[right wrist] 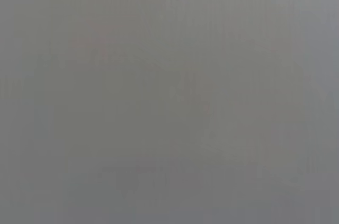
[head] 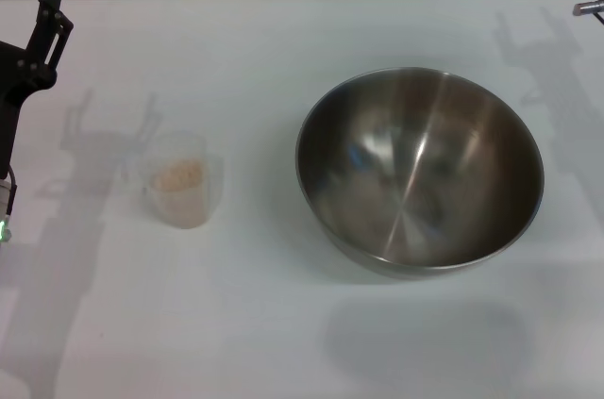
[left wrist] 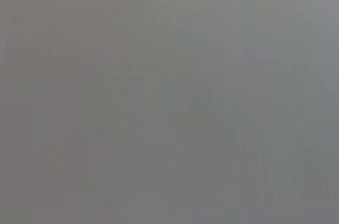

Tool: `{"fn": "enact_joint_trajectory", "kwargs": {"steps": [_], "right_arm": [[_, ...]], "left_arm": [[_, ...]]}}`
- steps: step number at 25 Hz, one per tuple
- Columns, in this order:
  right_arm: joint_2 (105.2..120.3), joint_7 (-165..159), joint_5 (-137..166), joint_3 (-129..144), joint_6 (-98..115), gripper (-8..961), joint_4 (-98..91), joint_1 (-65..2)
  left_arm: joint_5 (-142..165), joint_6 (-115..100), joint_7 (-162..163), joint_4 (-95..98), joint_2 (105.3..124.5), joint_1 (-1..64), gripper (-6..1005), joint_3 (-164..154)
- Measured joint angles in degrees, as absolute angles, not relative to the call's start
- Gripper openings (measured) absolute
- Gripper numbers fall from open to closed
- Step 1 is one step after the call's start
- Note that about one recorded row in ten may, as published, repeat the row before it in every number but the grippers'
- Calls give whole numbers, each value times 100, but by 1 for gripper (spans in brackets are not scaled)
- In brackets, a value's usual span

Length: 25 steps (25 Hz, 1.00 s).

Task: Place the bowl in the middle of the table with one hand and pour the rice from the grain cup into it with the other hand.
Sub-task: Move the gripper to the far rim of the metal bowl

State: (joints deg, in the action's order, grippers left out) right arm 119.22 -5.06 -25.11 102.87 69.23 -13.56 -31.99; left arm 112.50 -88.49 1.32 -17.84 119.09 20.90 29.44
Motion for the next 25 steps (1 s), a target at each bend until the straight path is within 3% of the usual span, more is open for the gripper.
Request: {"fn": "enact_joint_trajectory", "kwargs": {"steps": [16,25], "right_arm": [[11935,1233,-2459,10350,6841,661,-1624,-3172],[11933,1353,-2518,10123,4035,659,-3733,-2926]], "left_arm": [[11250,-8865,132,-1833,11909,2087,871,2944],[11249,-8877,132,-1837,11893,2134,872,2951]]}}
